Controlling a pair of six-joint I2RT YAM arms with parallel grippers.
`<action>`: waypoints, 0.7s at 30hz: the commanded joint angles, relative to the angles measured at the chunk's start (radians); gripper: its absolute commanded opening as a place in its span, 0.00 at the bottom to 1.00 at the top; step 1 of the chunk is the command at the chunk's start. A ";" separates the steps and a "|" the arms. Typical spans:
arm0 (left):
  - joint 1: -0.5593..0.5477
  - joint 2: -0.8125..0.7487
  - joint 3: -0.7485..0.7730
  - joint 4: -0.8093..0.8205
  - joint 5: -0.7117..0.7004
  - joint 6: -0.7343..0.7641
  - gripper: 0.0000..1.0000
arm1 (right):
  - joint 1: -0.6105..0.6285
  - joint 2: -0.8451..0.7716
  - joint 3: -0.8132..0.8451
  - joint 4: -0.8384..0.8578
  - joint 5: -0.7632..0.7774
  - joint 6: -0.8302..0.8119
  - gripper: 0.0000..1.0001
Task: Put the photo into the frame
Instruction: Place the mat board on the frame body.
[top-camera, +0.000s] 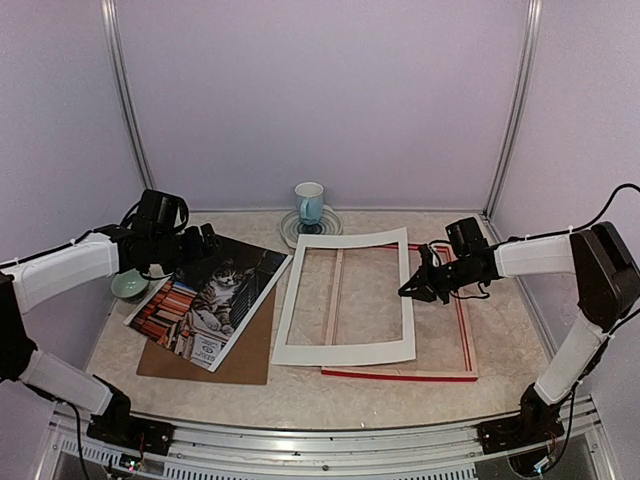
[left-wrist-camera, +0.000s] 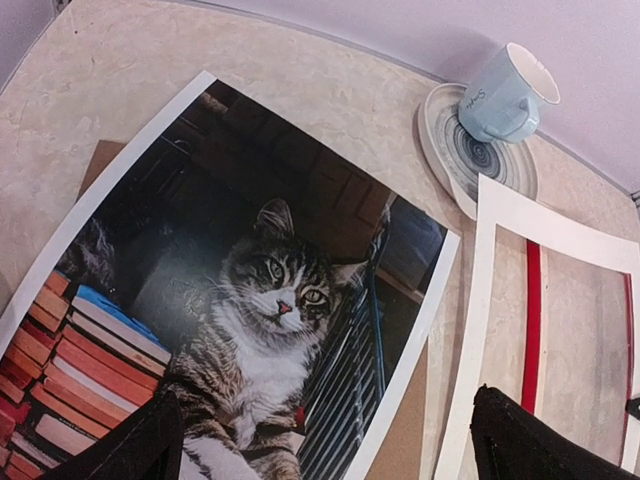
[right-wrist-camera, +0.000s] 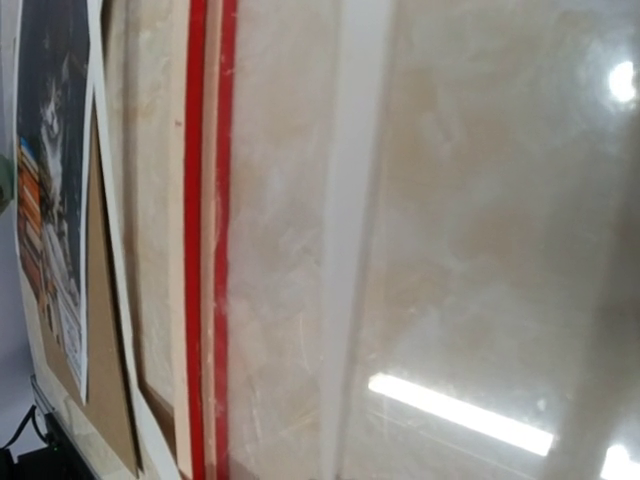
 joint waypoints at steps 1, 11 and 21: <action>0.038 -0.020 -0.038 0.045 0.053 0.030 0.99 | -0.012 0.003 0.020 -0.014 -0.027 -0.031 0.00; 0.084 0.022 -0.050 0.060 0.103 0.015 0.99 | -0.030 0.031 0.032 -0.032 -0.037 -0.082 0.00; 0.098 0.047 -0.054 0.062 0.103 0.014 0.99 | -0.049 0.013 0.026 -0.062 -0.020 -0.116 0.01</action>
